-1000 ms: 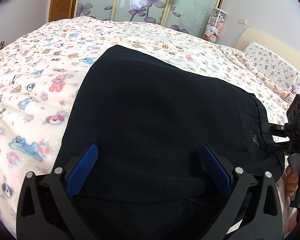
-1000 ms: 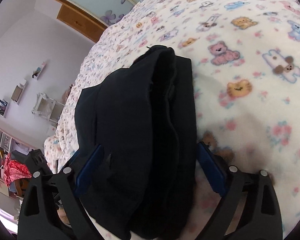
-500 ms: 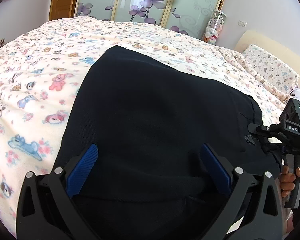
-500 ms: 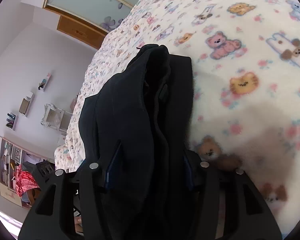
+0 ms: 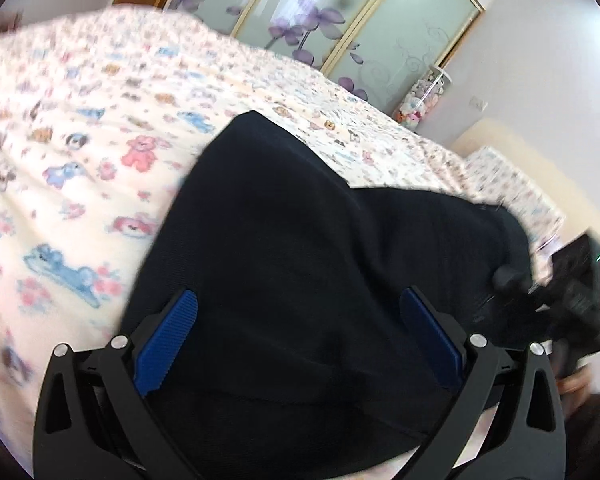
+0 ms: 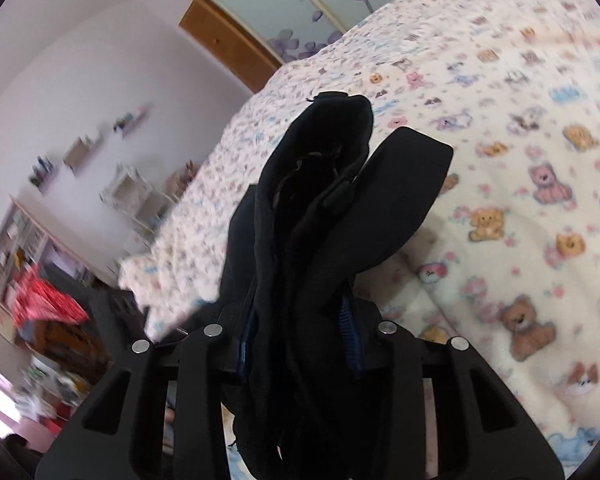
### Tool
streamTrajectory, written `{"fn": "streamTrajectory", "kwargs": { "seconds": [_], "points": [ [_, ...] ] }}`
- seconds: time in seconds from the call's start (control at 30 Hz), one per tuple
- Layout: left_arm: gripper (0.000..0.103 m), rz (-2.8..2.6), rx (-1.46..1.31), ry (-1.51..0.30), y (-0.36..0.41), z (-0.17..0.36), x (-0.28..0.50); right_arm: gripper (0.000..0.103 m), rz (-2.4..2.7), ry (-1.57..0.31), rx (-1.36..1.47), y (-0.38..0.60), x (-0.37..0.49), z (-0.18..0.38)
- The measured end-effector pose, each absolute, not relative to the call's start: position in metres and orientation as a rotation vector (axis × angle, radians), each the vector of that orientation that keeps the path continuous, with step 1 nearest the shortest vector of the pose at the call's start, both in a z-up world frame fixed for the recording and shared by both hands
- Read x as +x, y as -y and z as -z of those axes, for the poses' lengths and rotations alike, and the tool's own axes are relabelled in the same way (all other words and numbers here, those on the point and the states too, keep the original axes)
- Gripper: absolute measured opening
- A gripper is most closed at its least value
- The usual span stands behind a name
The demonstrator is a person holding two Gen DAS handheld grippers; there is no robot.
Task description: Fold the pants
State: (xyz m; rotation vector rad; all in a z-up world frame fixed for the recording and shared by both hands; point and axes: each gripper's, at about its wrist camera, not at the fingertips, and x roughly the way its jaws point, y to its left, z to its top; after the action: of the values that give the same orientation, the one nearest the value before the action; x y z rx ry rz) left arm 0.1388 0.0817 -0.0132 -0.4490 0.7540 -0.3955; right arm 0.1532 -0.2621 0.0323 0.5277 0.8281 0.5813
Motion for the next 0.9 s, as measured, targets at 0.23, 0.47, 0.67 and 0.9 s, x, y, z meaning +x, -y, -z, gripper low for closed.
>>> {"fn": "streamTrajectory", "kwargs": {
  "seconds": [0.23,0.47,0.67,0.9],
  "points": [
    [0.101,0.445,-0.528,-0.907,-0.136,-0.003,0.197,0.037,-0.572,-0.839,0.591,0.277,0.155,-0.015],
    [0.100,0.617,-0.668,-1.118,-0.135,0.033,0.249,0.037,-0.573,-0.851,0.613,0.285,0.156,-0.005],
    [0.099,0.736,-0.709,-1.144,-0.118,0.044,0.263,0.037,-0.564,-0.860,0.633,0.290,0.154,0.006],
    [0.095,0.832,-0.694,-1.062,-0.095,0.021,0.254,0.038,-0.541,-0.867,0.685,0.301,0.154,0.021]
  ]
}}
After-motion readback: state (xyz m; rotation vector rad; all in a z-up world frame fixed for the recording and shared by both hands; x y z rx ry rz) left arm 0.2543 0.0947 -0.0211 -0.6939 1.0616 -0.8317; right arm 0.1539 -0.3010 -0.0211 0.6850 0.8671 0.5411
